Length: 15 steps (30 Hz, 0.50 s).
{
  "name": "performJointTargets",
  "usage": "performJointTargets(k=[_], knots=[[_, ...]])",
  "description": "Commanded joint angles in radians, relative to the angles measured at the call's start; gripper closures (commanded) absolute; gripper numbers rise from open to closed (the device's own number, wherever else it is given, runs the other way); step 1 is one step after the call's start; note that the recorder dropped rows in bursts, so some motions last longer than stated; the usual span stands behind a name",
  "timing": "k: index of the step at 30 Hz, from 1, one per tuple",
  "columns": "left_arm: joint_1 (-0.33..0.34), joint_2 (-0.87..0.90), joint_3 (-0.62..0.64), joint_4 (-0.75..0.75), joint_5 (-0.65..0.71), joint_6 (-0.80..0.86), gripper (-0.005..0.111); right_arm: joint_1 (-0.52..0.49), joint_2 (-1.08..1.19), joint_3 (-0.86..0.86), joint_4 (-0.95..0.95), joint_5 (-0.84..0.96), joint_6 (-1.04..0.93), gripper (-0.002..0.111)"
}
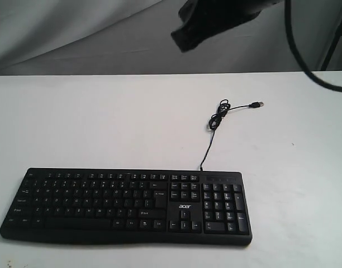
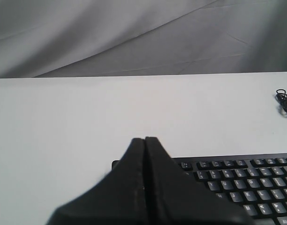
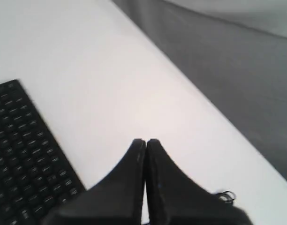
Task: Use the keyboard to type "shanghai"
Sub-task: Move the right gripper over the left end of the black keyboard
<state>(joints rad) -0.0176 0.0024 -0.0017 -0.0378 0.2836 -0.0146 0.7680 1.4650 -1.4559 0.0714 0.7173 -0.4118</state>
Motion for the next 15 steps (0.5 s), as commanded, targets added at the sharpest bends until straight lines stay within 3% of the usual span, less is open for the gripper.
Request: performJointTargets(k=[1, 8, 15], knots=[[0.002, -0.002, 0.002, -0.005, -0.002, -0.007, 0.107, 0.0, 0.08, -0.011, 0.103, 0.057, -0.108, 0.108], [0.002, -0.002, 0.002, -0.005, -0.002, -0.007, 0.107, 0.0, 0.27, -0.011, 0.18, -0.006, -0.155, 0.108], [0.002, -0.002, 0.002, -0.005, -0.002, -0.007, 0.107, 0.0, 0.442, -0.011, 0.391, -0.083, -0.352, 0.108]])
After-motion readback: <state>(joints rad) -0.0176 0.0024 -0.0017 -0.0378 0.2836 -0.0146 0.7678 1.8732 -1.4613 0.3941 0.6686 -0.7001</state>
